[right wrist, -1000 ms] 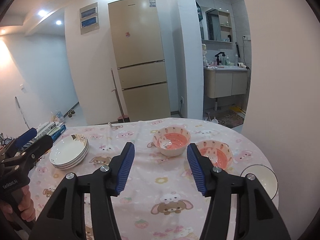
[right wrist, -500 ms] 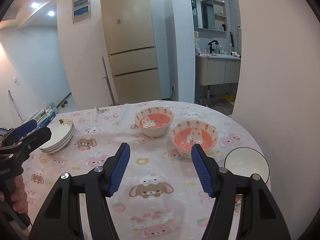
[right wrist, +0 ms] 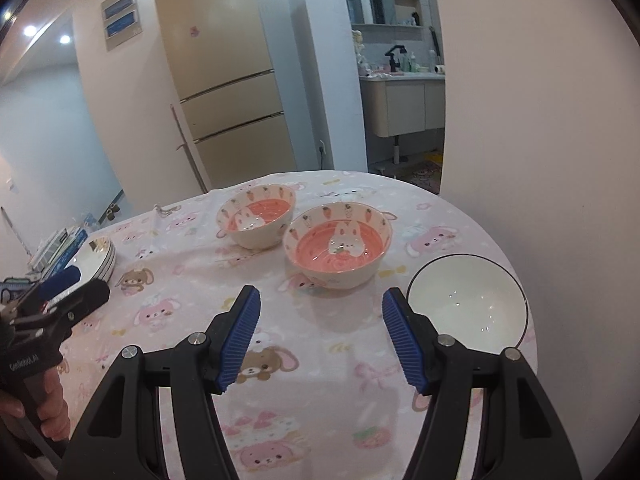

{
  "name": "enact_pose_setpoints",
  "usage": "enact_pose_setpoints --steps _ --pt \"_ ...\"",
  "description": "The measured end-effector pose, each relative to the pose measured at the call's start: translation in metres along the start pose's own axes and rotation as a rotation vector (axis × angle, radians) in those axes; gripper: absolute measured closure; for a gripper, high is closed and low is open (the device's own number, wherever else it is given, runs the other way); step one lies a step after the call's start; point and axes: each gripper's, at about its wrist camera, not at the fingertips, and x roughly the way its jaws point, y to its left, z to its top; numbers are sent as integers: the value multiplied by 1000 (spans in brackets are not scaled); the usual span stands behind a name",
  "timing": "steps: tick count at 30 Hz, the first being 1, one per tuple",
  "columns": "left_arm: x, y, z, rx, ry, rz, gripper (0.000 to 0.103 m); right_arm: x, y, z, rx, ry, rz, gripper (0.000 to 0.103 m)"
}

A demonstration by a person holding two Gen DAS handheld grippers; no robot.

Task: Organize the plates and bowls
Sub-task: 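Move both open grippers toward the two pink strawberry-pattern bowls, then pinch the rim of the smaller pink strawberry bowl with both grippers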

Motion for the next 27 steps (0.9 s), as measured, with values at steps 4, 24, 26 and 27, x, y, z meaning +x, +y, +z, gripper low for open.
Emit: enact_pose_setpoints --steps 4,24,26,27 --pt "14 -5 19 26 -14 -3 0 12 5 22 -11 -15 19 40" --pt "129 -20 41 -86 215 -200 33 100 -24 44 169 121 -148 46" --pt "142 -25 42 -105 243 -213 35 108 -36 46 189 154 -154 46" --pt "148 -29 42 -106 252 -202 35 112 -40 47 196 171 -143 46"
